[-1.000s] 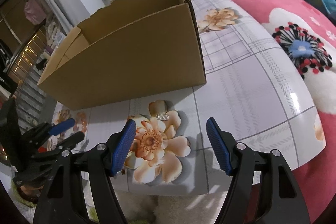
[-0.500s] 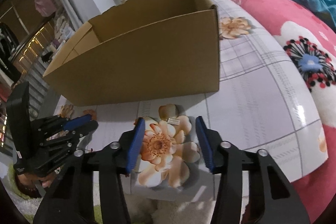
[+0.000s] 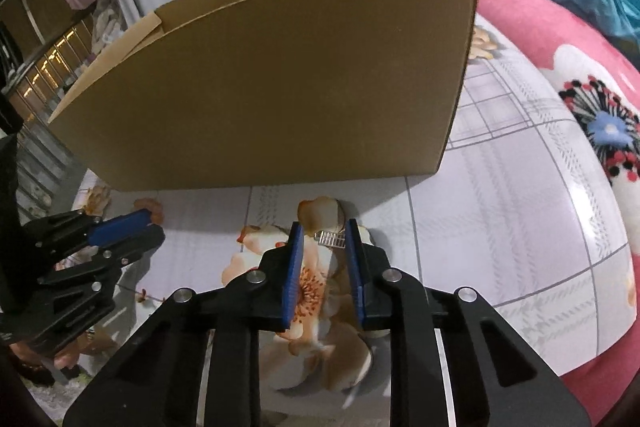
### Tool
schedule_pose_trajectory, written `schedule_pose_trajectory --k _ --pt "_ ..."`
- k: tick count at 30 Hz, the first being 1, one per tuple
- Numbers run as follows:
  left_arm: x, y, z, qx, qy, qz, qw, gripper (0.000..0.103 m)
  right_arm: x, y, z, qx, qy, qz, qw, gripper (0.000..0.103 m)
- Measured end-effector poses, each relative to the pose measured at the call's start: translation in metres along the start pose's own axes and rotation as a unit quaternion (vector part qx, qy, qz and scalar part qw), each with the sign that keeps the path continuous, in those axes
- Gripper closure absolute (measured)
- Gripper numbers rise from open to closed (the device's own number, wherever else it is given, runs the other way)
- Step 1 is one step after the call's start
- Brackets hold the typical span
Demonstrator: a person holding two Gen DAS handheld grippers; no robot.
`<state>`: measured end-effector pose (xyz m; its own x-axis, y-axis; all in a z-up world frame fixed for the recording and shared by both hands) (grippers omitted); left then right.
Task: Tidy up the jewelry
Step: 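Hold the pink bracelet and silver earring firmly in both closed grippers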
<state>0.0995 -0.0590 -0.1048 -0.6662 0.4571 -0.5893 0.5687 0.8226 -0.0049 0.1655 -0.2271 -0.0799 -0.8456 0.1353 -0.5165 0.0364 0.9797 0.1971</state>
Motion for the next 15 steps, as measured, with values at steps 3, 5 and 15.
schedule_pose_trajectory --k 3,5,15 --pt "-0.0004 -0.0007 0.0004 -0.001 -0.001 0.001 1.0000 0.086 0.0002 0.0034 0.0013 0.012 -0.005 -0.015 1.000 0.084" --pt "-0.0009 -0.0015 0.0005 -0.002 -0.002 0.003 1.0000 0.086 0.0011 0.0041 0.0015 0.017 -0.008 -0.021 1.000 0.084" --pt "-0.0012 -0.0013 0.0006 -0.002 -0.002 0.003 1.0000 0.086 0.0042 0.0033 -0.0010 0.014 -0.008 -0.017 1.000 0.091"
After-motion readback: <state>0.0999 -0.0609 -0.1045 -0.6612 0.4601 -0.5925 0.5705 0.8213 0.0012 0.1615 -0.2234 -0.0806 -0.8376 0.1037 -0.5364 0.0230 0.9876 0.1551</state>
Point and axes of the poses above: each gripper's, at about its wrist camera, not at the fingertips, and z roughly the way its jaws point, y to its left, x to its underside, the point moved 8 cm from there along z, roughly the way its jaws point, and after that the axes turned 5 degrees about z, right-handed, at the moved point
